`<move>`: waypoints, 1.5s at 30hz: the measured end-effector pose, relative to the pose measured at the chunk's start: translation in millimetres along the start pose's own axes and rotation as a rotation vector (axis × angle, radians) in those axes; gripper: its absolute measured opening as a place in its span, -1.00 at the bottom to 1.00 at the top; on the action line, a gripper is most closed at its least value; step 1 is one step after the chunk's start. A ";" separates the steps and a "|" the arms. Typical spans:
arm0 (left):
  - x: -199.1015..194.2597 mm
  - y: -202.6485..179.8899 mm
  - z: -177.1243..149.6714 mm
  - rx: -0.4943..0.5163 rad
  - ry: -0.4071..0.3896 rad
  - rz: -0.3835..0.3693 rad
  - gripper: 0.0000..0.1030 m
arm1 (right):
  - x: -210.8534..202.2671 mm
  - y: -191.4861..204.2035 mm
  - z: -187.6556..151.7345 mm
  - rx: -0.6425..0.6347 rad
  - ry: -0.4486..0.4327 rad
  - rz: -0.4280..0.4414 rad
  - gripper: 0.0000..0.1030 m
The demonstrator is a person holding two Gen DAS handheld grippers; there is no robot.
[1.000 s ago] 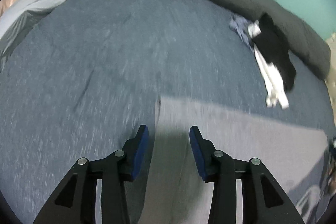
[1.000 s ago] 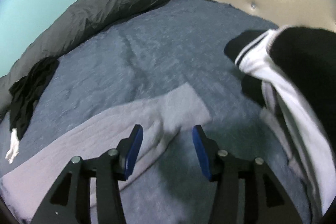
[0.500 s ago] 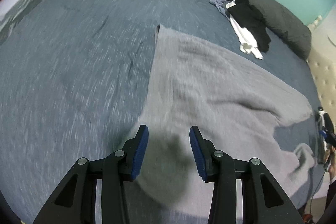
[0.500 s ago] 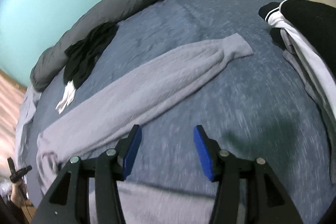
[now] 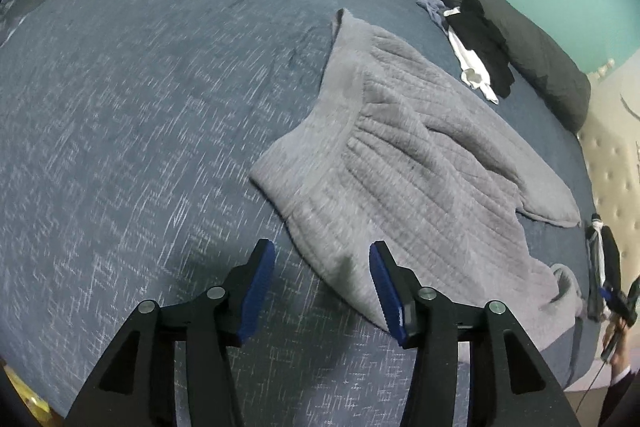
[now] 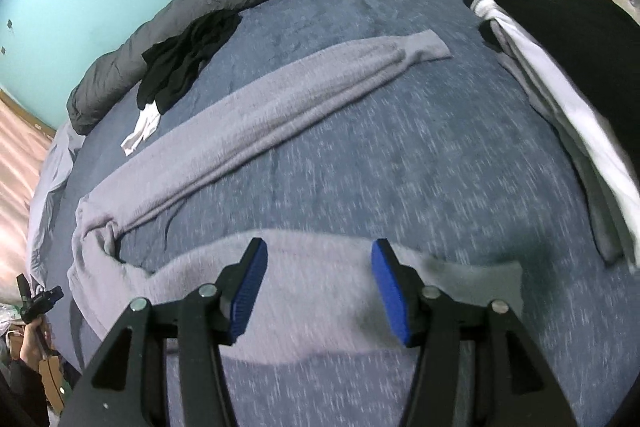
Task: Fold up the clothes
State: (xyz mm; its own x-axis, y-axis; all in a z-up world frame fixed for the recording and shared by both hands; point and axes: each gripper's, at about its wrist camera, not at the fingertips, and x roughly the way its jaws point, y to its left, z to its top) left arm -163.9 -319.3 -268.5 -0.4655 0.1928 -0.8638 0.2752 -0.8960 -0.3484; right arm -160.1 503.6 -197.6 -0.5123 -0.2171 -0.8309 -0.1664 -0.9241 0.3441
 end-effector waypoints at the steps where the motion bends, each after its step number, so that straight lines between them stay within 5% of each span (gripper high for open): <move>1: 2.1 2.2 -1.3 -0.014 0.001 -0.003 0.04 | -0.4 -1.7 -2.7 0.003 0.006 0.001 0.12; 14: 43.1 13.9 3.5 -0.104 -0.011 -0.022 0.02 | 15.2 -17.1 -26.8 0.008 0.058 -0.061 0.13; 19: 50.4 12.8 5.6 -0.089 -0.012 -0.027 -0.70 | 19.3 -25.4 -24.1 0.010 0.060 -0.076 0.13; 22: 44.0 1.6 6.2 -0.023 -0.018 -0.005 -0.85 | 19.5 -36.7 -24.7 0.036 0.072 -0.075 0.14; 28: 22.3 -2.4 14.1 -0.020 -0.067 -0.002 -0.88 | 1.5 -69.5 -22.4 0.110 0.016 -0.119 0.26; 33: 6.8 -8.1 20.8 0.001 -0.098 -0.001 -0.88 | -5.5 -86.1 -25.0 0.108 0.035 -0.203 0.34; 41: -0.2 -5.4 23.6 -0.033 -0.112 0.007 -0.88 | 23.8 -103.3 -34.5 0.122 0.113 -0.213 0.37; 43: -2.4 -4.9 22.9 -0.032 -0.119 0.005 -0.88 | 30.6 -102.6 -37.1 0.117 0.115 -0.205 0.34; 45: -2.0 -6.4 23.5 -0.035 -0.125 0.003 -0.88 | 34.9 -103.4 -37.9 0.113 0.117 -0.203 0.10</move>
State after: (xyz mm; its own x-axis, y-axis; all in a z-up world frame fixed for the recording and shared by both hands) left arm -184.4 -323.4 -255.9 -0.5652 0.1373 -0.8135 0.3048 -0.8816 -0.3605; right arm -128.8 579.6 -278.7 -0.3588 -0.0722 -0.9306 -0.3519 -0.9130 0.2065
